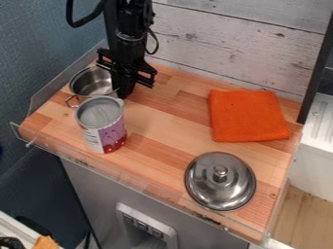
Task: Move the silver pot to the upper right of table
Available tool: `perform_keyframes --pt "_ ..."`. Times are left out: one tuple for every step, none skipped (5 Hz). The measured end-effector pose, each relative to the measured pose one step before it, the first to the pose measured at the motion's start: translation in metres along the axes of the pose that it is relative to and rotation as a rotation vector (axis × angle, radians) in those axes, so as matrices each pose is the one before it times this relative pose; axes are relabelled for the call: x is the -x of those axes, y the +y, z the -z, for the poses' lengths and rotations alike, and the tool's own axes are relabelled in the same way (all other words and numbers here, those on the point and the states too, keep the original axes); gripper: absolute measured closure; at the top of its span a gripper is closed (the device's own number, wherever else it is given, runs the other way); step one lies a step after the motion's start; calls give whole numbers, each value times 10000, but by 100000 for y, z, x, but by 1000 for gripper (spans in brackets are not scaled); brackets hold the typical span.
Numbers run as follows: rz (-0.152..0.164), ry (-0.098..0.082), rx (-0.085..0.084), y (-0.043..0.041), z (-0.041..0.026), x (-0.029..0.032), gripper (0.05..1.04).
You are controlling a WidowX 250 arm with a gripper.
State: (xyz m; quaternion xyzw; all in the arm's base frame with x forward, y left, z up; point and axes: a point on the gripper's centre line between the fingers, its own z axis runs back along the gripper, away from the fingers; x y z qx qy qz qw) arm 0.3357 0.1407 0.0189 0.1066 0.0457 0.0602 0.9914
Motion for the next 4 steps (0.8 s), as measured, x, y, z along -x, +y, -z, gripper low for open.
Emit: perform_keyframes --pt "111 57 367 -344 493 401 809" --pt "20 -575 350 57 -1417 16 536" --pt "156 -57 110 268 -204 351 224" --pt "277 -492 111 74 -1596 -37 72"
